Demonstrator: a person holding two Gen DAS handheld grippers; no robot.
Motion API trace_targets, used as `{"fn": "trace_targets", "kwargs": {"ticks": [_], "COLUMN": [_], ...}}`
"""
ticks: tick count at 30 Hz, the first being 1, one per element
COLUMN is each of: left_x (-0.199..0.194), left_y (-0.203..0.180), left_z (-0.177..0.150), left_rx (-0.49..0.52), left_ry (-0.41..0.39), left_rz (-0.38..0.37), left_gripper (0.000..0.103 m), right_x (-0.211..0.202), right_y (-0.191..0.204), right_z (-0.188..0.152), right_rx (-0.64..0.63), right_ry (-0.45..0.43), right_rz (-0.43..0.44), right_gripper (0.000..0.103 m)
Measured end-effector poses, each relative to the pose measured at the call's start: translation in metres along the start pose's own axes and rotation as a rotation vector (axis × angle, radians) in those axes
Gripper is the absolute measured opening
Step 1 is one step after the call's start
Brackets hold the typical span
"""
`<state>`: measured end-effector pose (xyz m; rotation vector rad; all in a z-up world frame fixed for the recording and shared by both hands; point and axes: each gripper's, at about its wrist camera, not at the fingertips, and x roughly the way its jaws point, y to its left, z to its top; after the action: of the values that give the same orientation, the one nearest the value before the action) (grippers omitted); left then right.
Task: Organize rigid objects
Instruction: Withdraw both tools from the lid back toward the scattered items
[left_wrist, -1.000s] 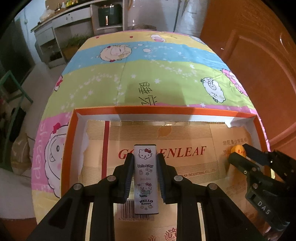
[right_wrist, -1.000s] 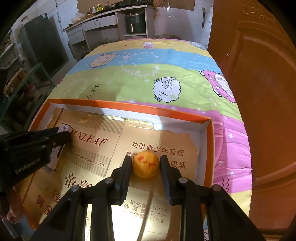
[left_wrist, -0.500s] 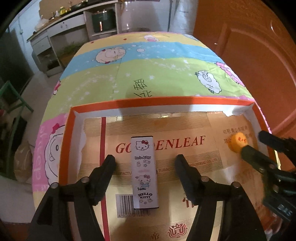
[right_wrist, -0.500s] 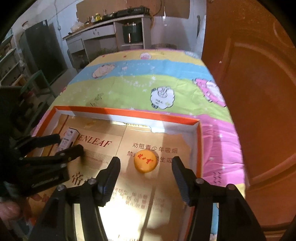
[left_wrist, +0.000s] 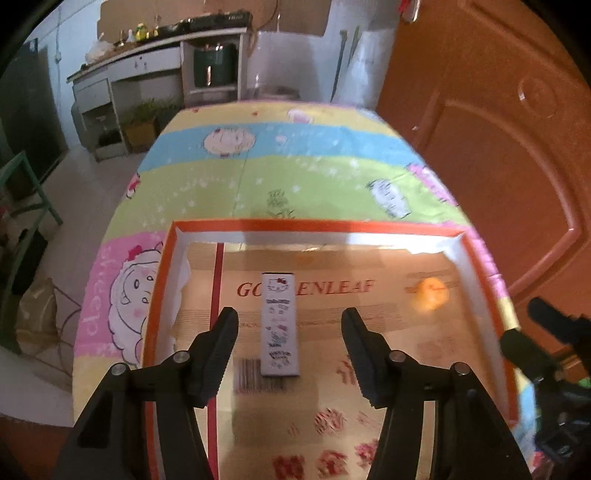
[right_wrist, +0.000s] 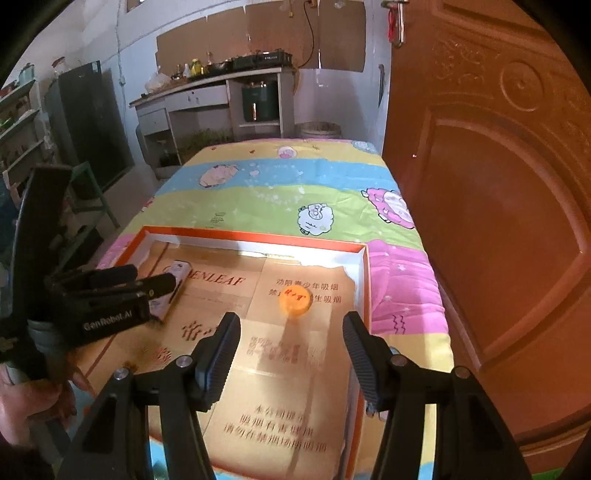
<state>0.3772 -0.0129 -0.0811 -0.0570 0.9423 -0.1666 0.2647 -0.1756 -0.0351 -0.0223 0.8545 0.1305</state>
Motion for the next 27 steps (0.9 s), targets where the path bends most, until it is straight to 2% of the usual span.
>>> {"fn": "trace_targets", "kwargs": {"ticks": [4,12,27], "left_x": [-0.03,-0.084,-0.161], "left_y": [-0.007,-0.018,-0.012], "left_z": [-0.009,-0.045,-0.106], "left_rx": [0.02,0.06,0.018], "left_ry": [-0.05,-0.114,-0.184], "left_rz": [-0.018,0.0,0.003], "left_gripper": [0.06,0.06,0.06], "right_x": [-0.021,-0.05,-0.109], "right_y": [0.007,0.013,0.027], "right_z": [-0.011,-0.034,-0.077], "right_rx": [-0.011,-0.004,0.009], "right_ry": [-0.023,-0.046,-0.09], "right_rz": [-0.012,-0.019,-0.027], "right_gripper": [0.057,0.057,0.057]}}
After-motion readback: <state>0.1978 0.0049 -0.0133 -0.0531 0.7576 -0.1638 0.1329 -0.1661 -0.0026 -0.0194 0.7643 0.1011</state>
